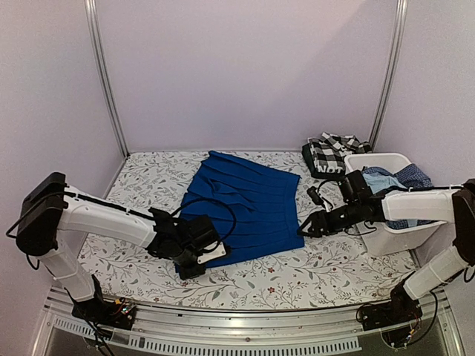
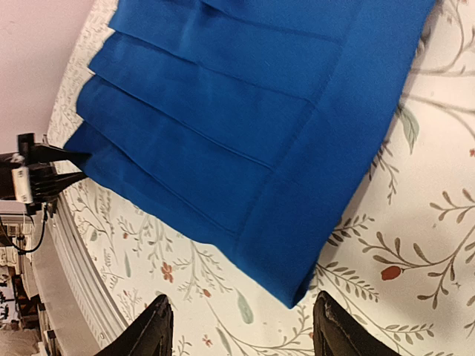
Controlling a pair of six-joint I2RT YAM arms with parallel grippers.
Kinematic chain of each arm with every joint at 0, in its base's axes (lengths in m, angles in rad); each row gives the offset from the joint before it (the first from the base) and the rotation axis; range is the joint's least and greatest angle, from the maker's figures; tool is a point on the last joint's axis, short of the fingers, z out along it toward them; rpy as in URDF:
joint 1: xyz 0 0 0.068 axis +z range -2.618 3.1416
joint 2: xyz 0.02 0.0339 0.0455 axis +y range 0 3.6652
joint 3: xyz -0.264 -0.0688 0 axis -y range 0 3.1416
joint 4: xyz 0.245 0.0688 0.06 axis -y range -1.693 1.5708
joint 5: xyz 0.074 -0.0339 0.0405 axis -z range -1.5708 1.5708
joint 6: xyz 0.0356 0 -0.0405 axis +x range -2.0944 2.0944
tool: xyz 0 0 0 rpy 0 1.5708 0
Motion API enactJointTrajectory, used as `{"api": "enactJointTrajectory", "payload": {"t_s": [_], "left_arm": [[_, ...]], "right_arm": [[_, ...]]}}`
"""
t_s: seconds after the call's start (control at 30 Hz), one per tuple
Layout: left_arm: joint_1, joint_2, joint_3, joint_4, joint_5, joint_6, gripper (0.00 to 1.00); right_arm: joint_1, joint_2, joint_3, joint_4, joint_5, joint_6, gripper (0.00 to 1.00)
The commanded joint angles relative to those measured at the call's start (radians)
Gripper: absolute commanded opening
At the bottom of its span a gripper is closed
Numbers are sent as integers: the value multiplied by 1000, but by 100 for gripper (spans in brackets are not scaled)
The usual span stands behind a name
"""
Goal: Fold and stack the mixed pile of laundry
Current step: Pick up the flattened skirt from the center of the board.
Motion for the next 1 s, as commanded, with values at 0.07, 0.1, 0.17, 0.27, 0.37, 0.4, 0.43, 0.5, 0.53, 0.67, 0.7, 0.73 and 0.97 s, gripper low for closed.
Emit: {"api": "enactJointTrajectory", "payload": {"t_s": [0.07,0.1,0.17,0.27,0.37,0.4,0.43,0.5,0.53,0.67,0.7,0.73,0.97], "left_arm": [[37,-27,-4,-21,-85,6,0],[53,-44,-5,-18,-90,8,0],[90,-78,-7,-11,-92,14,0],[153,-118,-17,-5,-109,27,0],[184,-140,-15,8,-89,35,0],[186,-142,-17,13,-82,40,0],[188,-141,-18,15,-76,45,0],[188,-135,-19,14,-77,46,0],[188,-133,-20,14,-75,47,0],[188,-131,-17,14,-80,49,0],[188,-131,-16,14,-84,51,0],[188,-132,-15,13,-88,50,0],[194,-163,-26,33,-144,52,0]], "right_arm": [[126,-156,1,84,221,-112,64],[147,-143,2,92,244,-131,64],[194,-117,4,117,263,-155,62],[335,-71,21,122,403,-226,63],[409,-15,35,141,481,-302,63],[419,5,41,147,498,-315,63],[426,20,54,147,516,-333,63],[433,61,75,139,552,-363,63],[434,82,87,132,566,-378,63],[445,193,126,100,610,-403,62],[452,212,133,97,647,-411,62],[456,240,143,88,666,-416,62],[480,380,186,25,723,-430,31]]}}
